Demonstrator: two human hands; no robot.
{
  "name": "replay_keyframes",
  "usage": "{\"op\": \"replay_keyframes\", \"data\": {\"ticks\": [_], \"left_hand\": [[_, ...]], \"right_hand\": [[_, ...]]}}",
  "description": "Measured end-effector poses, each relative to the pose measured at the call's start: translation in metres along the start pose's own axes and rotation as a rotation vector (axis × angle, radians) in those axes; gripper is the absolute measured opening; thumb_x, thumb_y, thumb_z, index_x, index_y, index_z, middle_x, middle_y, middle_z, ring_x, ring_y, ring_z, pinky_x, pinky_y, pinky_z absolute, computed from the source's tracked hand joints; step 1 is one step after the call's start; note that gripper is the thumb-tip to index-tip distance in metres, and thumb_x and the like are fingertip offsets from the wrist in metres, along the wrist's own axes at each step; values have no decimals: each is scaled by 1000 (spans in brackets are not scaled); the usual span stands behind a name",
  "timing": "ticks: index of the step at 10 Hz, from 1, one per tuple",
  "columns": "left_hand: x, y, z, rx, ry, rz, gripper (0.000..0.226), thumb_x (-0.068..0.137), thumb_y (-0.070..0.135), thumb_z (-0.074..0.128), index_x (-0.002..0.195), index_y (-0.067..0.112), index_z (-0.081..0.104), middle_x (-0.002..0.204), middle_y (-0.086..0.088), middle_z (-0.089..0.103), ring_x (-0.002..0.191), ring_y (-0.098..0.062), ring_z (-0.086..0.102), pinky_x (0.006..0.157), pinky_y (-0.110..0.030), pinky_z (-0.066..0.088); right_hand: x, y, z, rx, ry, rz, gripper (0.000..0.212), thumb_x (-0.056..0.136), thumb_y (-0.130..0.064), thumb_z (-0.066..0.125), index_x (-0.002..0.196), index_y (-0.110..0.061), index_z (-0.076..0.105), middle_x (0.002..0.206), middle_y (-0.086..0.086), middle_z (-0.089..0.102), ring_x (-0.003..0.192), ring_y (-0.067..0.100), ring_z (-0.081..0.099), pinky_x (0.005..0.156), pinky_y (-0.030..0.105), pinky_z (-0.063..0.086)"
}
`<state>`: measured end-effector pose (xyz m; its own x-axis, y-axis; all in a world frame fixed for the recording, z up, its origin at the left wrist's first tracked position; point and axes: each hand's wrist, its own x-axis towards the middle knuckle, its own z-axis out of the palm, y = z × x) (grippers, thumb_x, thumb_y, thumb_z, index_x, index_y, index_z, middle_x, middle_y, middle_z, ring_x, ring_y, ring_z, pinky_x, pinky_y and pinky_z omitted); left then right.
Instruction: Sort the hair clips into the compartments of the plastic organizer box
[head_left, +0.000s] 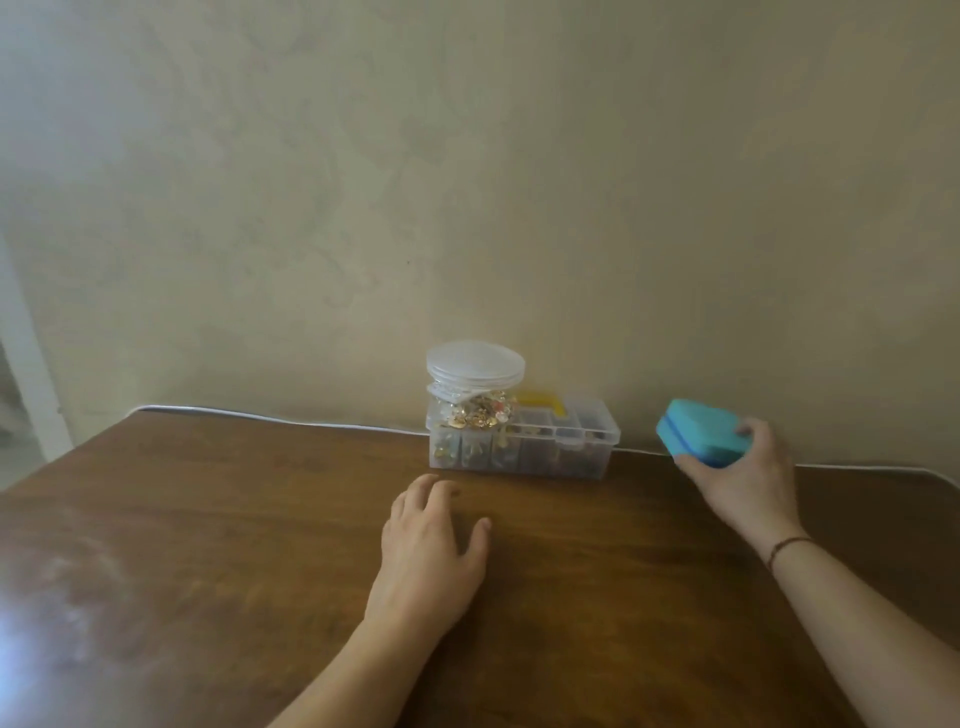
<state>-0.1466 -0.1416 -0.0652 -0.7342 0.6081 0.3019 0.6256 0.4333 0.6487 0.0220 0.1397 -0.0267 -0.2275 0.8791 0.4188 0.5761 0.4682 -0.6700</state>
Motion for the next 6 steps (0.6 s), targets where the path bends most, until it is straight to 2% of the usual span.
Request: {"op": "replay_keyframes", "data": {"ticks": [1, 2, 3, 4, 5, 6], "left_hand": [[1, 0, -1, 20, -15, 20, 53, 95, 50, 51, 140, 24, 45, 149, 8, 34, 140, -12, 27, 116, -38, 30], [-1, 4, -3, 104, -26, 99, 50, 96, 50, 49, 140, 26, 46, 149, 9, 36, 140, -11, 28, 116, -35, 31], [-6, 10, -6, 163, 3, 228, 40, 96, 47, 48, 132, 29, 52, 143, 12, 43, 134, -8, 32, 114, -30, 32], [-6, 9, -7, 159, 20, 263, 34, 96, 45, 49, 126, 30, 56, 132, 15, 49, 125, -6, 37, 108, -28, 37], [-5, 8, -7, 117, 26, 241, 32, 96, 44, 50, 123, 30, 58, 121, 15, 53, 113, -5, 44, 100, -27, 44], [-10, 12, -14, 78, -19, 166, 23, 96, 41, 53, 113, 30, 62, 104, 16, 56, 94, -2, 52, 85, -23, 51]], "right_hand": [[9, -47, 9, 72, 14, -158, 72, 65, -43, 83, 119, -23, 39, 131, 11, 40, 116, 30, 46, 95, 37, 41], [11, -87, 38, 15, -72, -184, 75, 62, -54, 80, 118, -24, 40, 125, 11, 44, 112, 31, 49, 94, 36, 42], [0, -98, 69, -87, -58, -219, 77, 64, -64, 73, 119, -24, 38, 125, 12, 38, 112, 34, 44, 91, 40, 44], [-11, -97, 74, -180, -53, -305, 82, 70, -72, 62, 131, -24, 35, 129, 14, 34, 113, 35, 44, 87, 42, 48], [-9, -94, 57, -136, -227, -329, 93, 73, -62, 68, 145, -27, 20, 144, 11, 25, 124, 33, 43, 97, 45, 45], [-25, -76, 32, -15, -242, -265, 105, 74, -56, 70, 150, -32, 1, 159, 6, 7, 143, 30, 22, 111, 48, 29]]}}
